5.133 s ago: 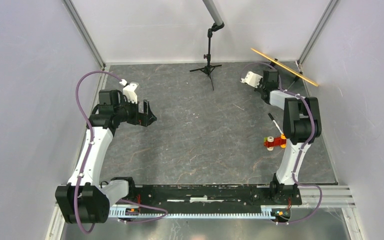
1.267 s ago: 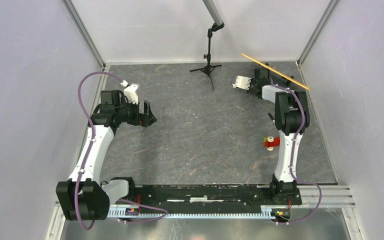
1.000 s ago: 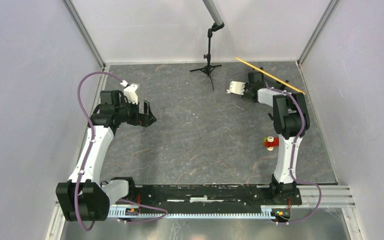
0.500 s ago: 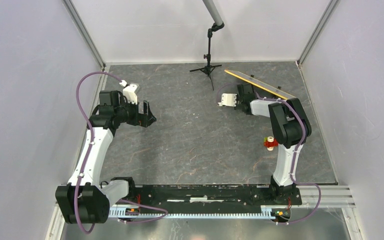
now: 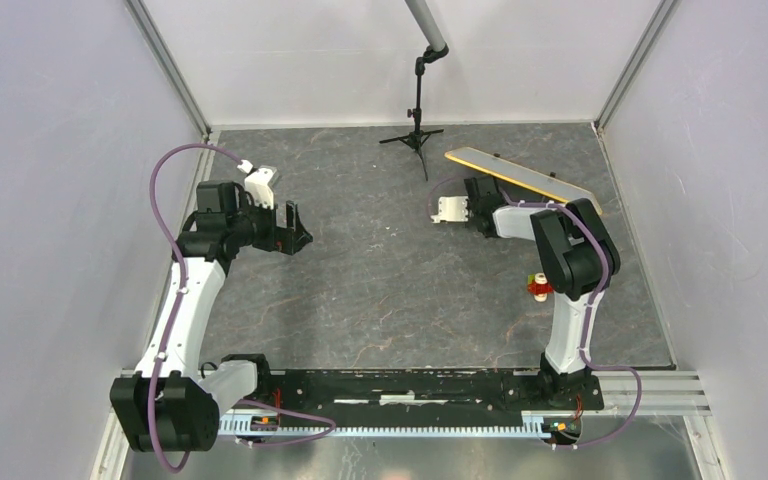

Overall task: Write a sentence on the whiteboard
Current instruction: Move the whiteboard stand to the center of the board.

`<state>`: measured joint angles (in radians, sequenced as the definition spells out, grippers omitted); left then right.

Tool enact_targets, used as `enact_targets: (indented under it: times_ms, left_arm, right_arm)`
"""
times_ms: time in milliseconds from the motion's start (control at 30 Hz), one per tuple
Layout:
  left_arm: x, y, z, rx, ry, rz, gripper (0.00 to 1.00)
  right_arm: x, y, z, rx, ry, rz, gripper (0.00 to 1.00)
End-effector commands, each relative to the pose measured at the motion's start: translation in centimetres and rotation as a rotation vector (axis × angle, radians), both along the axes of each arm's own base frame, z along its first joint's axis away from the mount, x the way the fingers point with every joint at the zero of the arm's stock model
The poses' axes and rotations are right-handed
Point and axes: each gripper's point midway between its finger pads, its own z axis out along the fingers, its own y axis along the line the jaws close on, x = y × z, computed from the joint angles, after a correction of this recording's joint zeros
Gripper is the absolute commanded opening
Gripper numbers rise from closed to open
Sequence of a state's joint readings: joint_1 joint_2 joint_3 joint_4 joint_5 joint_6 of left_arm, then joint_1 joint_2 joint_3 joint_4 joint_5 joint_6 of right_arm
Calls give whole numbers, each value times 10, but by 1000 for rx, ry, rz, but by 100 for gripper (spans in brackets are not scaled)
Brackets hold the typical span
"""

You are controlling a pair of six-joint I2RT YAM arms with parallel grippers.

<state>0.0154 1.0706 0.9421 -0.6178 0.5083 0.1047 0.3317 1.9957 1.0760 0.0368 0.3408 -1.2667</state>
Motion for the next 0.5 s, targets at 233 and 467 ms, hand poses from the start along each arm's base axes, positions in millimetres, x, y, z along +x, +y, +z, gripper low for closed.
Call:
enact_targets:
  times_ms: [233,467]
  left_arm:
    - [3,-4,14,-9,-61,-26,100]
    - [2,-4,16,-8,-70,-25,100]
  right_arm:
    - [-102,6,-70,-20,457,113,1]
    - [-114,23,-66,60,525,119,0]
